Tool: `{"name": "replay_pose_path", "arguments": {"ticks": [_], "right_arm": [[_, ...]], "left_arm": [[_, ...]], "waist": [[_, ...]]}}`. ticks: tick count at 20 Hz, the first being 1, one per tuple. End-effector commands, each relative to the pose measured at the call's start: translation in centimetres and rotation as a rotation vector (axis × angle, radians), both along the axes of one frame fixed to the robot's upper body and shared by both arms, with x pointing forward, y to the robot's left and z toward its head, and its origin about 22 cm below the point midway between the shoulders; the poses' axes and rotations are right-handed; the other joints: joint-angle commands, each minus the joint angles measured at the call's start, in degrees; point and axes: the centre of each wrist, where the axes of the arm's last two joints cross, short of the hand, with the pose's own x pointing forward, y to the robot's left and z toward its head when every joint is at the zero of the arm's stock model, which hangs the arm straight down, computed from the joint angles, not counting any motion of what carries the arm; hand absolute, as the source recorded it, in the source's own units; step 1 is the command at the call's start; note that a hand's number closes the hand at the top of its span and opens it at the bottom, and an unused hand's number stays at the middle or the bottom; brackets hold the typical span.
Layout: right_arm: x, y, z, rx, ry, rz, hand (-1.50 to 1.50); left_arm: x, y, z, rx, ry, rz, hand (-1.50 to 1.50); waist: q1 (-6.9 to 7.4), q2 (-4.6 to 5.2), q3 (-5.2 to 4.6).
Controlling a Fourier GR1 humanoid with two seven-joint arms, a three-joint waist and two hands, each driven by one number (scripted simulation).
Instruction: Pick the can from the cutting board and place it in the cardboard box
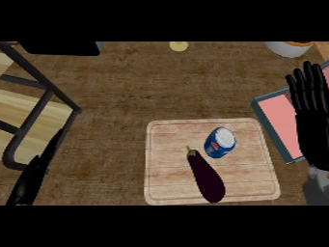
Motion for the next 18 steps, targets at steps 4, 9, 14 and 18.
{"name": "replay_pose_path", "arguments": {"ticks": [4,9,14,18], "right_arm": [[3.0,-2.4,10.2,-0.185,-0.168,0.287,-1.5],[4.9,-6.1,12.3,-0.555,-0.116,0.375,-1.5],[6.1,-9.0,10.2,-0.682,-0.243,0.527,-1.5],[7.2,-7.1,11.4,-0.866,-0.355,0.584,-1.5]], "left_arm": [[3.9,-3.4,5.3,-0.049,-0.33,-0.24,0.0],[6.9,-5.1,10.0,-0.133,-0.449,-0.386,0.0],[7.6,-6.5,10.6,-0.158,-0.432,-0.395,0.0],[8.8,-5.9,11.5,-0.172,-0.42,-0.385,0.0]], "waist": [[-1.04,0.06,1.57],[0.24,0.89,1.65],[0.27,0.97,1.81],[0.26,0.72,1.68]]}}
